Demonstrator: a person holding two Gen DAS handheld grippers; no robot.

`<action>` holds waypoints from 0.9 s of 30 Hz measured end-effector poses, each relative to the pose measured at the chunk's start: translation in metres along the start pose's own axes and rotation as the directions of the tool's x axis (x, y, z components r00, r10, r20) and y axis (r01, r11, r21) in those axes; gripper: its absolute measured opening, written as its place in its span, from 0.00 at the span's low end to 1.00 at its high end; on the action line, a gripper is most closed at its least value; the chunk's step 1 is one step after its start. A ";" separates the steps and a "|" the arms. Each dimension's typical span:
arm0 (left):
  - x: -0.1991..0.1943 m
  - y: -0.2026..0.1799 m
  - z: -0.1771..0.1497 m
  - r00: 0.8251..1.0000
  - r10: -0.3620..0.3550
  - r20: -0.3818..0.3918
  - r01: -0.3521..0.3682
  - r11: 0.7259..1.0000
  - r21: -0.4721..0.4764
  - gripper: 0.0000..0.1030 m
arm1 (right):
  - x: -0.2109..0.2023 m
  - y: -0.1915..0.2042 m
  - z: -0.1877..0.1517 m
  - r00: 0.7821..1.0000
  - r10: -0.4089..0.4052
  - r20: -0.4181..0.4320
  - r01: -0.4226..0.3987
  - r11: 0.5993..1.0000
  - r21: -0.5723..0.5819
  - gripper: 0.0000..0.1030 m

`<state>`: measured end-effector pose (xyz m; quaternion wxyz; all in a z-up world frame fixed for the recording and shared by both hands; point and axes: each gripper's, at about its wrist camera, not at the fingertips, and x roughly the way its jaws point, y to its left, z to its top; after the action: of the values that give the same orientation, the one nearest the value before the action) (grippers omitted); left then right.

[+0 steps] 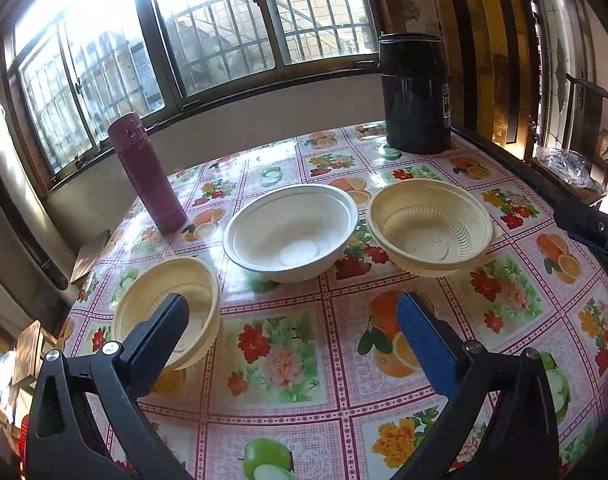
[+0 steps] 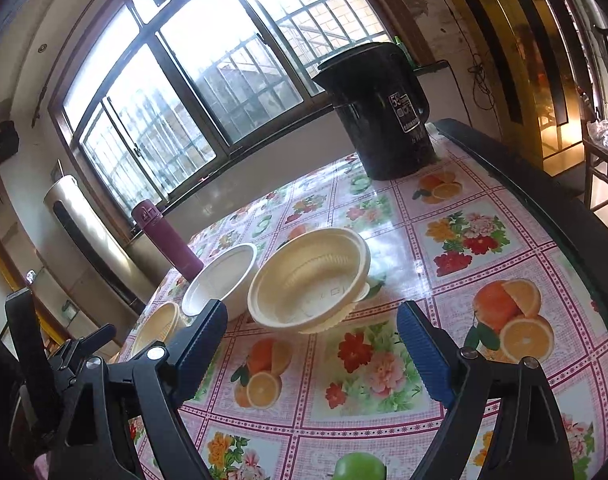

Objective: Organize plates and bowls
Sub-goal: 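Move the left gripper to the rim of the beige ribbed plastic plate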

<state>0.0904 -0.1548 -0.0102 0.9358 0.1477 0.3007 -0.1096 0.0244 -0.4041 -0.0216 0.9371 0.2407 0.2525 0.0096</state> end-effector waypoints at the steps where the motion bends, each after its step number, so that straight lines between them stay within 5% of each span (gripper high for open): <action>1: 0.002 0.003 -0.001 1.000 0.003 -0.005 -0.003 1.000 -0.004 1.00 | 0.002 0.002 -0.001 1.000 -0.002 -0.008 0.001 1.000 -0.004 0.86; 27: -0.005 0.098 -0.034 0.991 0.101 -0.089 -0.113 0.983 -0.143 1.00 | 0.062 0.105 -0.021 0.983 0.147 -0.110 -0.155 0.986 -0.068 0.86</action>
<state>0.0971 -0.0515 -0.0128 0.9357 0.0981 0.3375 -0.0302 0.0792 -0.2935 -0.0188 0.9277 0.2227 0.2814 0.1029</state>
